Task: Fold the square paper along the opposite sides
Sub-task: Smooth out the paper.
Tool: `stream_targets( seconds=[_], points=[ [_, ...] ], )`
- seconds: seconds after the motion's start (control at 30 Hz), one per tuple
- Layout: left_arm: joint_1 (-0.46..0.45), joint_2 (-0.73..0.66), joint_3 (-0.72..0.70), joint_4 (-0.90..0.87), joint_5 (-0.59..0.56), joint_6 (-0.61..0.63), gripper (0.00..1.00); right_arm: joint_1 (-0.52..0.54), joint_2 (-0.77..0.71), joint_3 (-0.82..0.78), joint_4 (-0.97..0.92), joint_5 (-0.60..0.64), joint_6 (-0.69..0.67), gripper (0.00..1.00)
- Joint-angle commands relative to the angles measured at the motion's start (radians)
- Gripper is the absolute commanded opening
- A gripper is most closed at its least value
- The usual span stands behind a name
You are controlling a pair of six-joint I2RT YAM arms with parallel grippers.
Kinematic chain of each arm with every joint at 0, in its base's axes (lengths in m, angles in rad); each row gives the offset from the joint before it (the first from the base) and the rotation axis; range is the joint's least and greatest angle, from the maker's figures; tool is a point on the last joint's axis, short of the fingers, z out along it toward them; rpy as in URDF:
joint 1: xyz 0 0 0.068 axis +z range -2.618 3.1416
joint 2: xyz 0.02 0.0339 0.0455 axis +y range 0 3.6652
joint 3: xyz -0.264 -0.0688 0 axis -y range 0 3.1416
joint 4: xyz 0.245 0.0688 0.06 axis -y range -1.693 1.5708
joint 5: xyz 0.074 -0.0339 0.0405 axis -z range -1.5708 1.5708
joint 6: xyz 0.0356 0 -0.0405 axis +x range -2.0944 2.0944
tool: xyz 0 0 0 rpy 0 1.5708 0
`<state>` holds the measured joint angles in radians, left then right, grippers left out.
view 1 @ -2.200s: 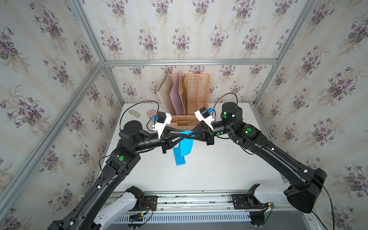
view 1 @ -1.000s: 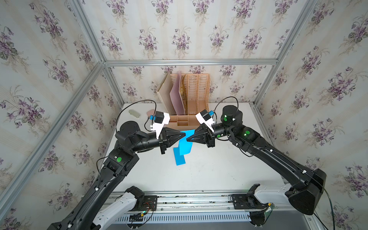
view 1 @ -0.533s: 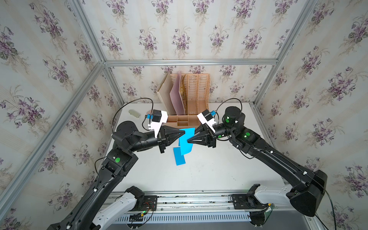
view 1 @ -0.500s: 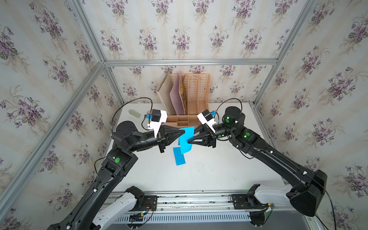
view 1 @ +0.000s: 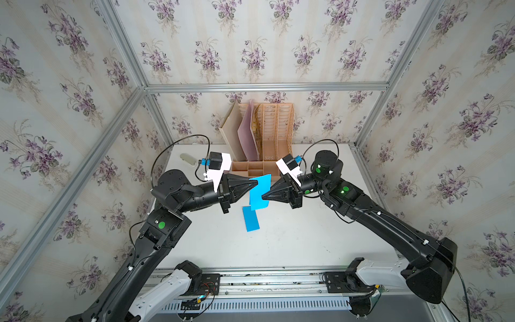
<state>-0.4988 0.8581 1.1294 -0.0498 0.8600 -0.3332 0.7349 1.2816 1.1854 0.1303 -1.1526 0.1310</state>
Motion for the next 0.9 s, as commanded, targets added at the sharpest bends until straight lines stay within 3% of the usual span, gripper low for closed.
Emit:
stream_targets(
  seconds=[0.0, 0.03, 0.07, 0.1, 0.13, 0.2, 0.4, 0.47, 0.5, 0.53, 0.57, 0.6, 0.8, 0.87],
  points=[
    [0.001, -0.001, 0.012, 0.041, -0.008, 0.008, 0.0, 0.001, -0.008, -0.004, 0.026, -0.009, 0.01, 0.0],
    [0.001, -0.002, 0.015, 0.041, -0.008, 0.01, 0.0, 0.001, -0.008, -0.004, 0.027, -0.009, 0.01, 0.03],
    [0.0, -0.001, 0.016, 0.041, -0.009, 0.011, 0.0, 0.001, -0.008, -0.004, 0.027, -0.008, 0.01, 0.18],
    [0.001, -0.002, 0.017, 0.042, -0.01, 0.012, 0.0, 0.001, -0.007, -0.005, 0.028, -0.01, 0.012, 0.22],
    [0.001, -0.002, 0.019, 0.042, -0.012, 0.013, 0.0, 0.001, -0.006, -0.005, 0.028, -0.009, 0.011, 0.22],
    [0.0, 0.0, 0.021, 0.042, -0.013, 0.014, 0.0, 0.001, -0.004, -0.007, 0.029, -0.009, 0.015, 0.0],
    [0.001, -0.002, 0.028, 0.039, -0.018, 0.02, 0.0, 0.002, -0.008, -0.018, 0.037, -0.009, 0.016, 0.0],
    [0.001, -0.003, 0.029, 0.038, -0.018, 0.021, 0.0, 0.002, -0.007, -0.019, 0.039, -0.011, 0.016, 0.17],
    [0.001, -0.003, 0.03, 0.038, -0.02, 0.022, 0.0, 0.003, -0.007, -0.021, 0.039, -0.013, 0.018, 0.2],
    [0.0, -0.004, 0.029, 0.038, -0.021, 0.022, 0.0, 0.003, -0.006, -0.022, 0.041, -0.013, 0.019, 0.19],
    [0.001, -0.003, 0.029, 0.038, -0.021, 0.022, 0.0, 0.001, -0.005, -0.024, 0.041, -0.013, 0.019, 0.05],
    [0.0, -0.003, 0.029, 0.039, -0.023, 0.023, 0.0, 0.003, -0.005, -0.025, 0.043, -0.012, 0.02, 0.0],
    [0.002, -0.001, 0.033, 0.039, -0.028, 0.028, 0.0, 0.003, -0.014, -0.032, 0.051, -0.014, 0.024, 0.0],
    [0.0, -0.001, 0.033, 0.041, -0.03, 0.027, 0.0, 0.003, -0.016, -0.035, 0.05, -0.014, 0.023, 0.15]
  ],
)
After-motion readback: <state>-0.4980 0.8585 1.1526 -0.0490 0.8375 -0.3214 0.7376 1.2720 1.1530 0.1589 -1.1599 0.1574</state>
